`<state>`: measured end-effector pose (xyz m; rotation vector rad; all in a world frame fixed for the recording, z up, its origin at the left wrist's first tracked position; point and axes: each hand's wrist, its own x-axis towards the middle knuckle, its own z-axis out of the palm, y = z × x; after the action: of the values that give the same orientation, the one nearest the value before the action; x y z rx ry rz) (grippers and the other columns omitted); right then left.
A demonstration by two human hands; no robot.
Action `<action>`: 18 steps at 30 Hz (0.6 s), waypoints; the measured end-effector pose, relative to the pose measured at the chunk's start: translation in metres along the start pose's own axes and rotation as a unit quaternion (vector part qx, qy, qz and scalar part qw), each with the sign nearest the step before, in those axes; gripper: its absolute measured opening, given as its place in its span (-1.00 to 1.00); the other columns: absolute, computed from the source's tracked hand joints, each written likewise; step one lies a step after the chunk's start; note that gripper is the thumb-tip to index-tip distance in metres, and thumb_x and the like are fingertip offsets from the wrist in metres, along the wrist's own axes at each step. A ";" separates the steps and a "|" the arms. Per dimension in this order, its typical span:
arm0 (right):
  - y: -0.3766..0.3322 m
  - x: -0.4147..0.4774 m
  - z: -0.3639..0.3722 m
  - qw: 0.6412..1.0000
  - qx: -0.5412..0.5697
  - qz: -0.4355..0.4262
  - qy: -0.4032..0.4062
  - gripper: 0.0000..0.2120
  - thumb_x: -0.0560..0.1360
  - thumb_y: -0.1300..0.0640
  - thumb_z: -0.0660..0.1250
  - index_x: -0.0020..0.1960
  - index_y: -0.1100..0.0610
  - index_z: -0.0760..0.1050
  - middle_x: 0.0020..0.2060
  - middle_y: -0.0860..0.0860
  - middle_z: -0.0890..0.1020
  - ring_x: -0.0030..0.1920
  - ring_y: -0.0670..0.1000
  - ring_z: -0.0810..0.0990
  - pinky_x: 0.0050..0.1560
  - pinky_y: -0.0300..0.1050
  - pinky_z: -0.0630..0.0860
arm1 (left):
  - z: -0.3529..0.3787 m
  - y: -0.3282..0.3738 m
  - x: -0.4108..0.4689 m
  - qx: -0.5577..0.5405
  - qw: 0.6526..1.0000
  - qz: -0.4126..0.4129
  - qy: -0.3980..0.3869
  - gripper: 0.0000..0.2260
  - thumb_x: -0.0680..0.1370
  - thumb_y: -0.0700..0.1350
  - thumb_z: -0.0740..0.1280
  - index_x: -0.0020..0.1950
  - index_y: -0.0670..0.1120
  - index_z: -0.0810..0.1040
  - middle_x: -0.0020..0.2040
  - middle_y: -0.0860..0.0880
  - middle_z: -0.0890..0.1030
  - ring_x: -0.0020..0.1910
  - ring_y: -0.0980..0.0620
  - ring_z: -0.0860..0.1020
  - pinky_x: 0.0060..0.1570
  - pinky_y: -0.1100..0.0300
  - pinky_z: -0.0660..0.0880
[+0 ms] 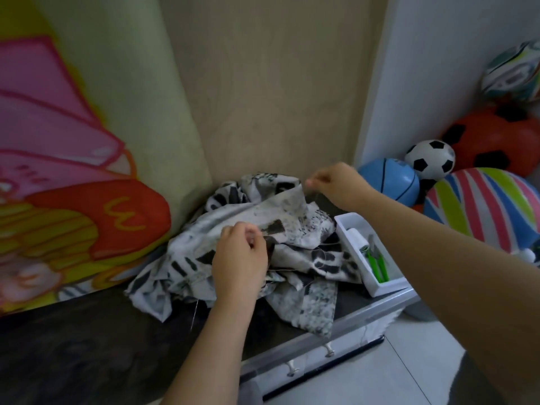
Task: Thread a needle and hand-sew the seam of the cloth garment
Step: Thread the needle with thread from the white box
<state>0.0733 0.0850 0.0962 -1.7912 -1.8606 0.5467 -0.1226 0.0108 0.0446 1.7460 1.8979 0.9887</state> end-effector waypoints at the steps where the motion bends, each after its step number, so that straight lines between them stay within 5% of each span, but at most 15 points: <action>1: 0.007 0.000 0.002 0.999 -0.028 0.009 -0.038 -0.75 0.58 0.05 0.24 0.10 0.18 0.60 0.03 0.10 0.65 -0.01 0.09 0.59 -0.04 -0.11 0.47 | 0.000 0.000 -0.001 0.026 1.000 0.005 0.007 -0.88 0.60 -0.04 0.24 0.09 0.02 0.51 0.11 0.02 0.48 -0.06 0.04 0.49 -0.05 0.09 0.49; 4: 0.017 -0.003 0.000 0.994 -0.083 0.010 -0.077 -0.70 0.59 -0.01 0.21 0.24 0.05 0.54 0.14 0.03 0.60 0.11 0.06 0.53 0.08 -0.11 0.44 | 0.003 0.006 -0.003 0.087 0.994 0.043 0.056 -0.77 0.57 -0.03 0.28 0.23 0.06 0.49 0.25 0.02 0.43 0.28 -0.06 0.38 0.24 -0.01 0.38; 9: 0.028 -0.011 -0.012 0.990 -0.142 0.003 -0.027 -0.62 0.54 -0.12 0.24 0.30 0.01 0.46 0.15 0.01 0.57 0.04 0.01 0.50 0.05 -0.02 0.49 | 0.028 0.035 -0.010 0.103 0.972 0.186 0.097 -0.83 0.49 -0.12 0.37 0.06 0.05 0.59 0.10 0.05 0.53 0.18 -0.04 0.42 0.15 0.01 0.36; 14: 0.042 -0.035 -0.034 0.987 -0.133 0.075 0.050 -0.76 0.52 0.04 0.28 0.13 0.13 0.52 0.04 0.11 0.60 0.01 0.11 0.55 0.06 0.06 0.54 | 0.071 0.060 -0.006 0.093 0.962 0.233 -0.108 -0.73 0.59 -0.13 0.24 0.28 -0.04 0.52 0.22 -0.01 0.52 0.18 -0.04 0.48 0.12 0.08 0.42; 18: 0.075 -0.059 -0.013 0.945 -0.247 0.154 -0.147 -0.83 0.52 0.07 0.30 0.01 0.16 0.47 -0.20 0.03 0.52 -0.21 0.01 0.49 -0.13 -0.12 0.46 | 0.099 0.059 0.007 0.215 0.941 0.180 -0.189 -0.65 0.61 -0.04 0.21 0.39 -0.01 0.39 0.34 -0.03 0.44 0.31 -0.09 0.40 0.22 0.03 0.37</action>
<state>0.1419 0.0298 0.0569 -2.4750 -2.0591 0.5086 -0.0138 0.0405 0.0202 2.3911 1.6563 0.3026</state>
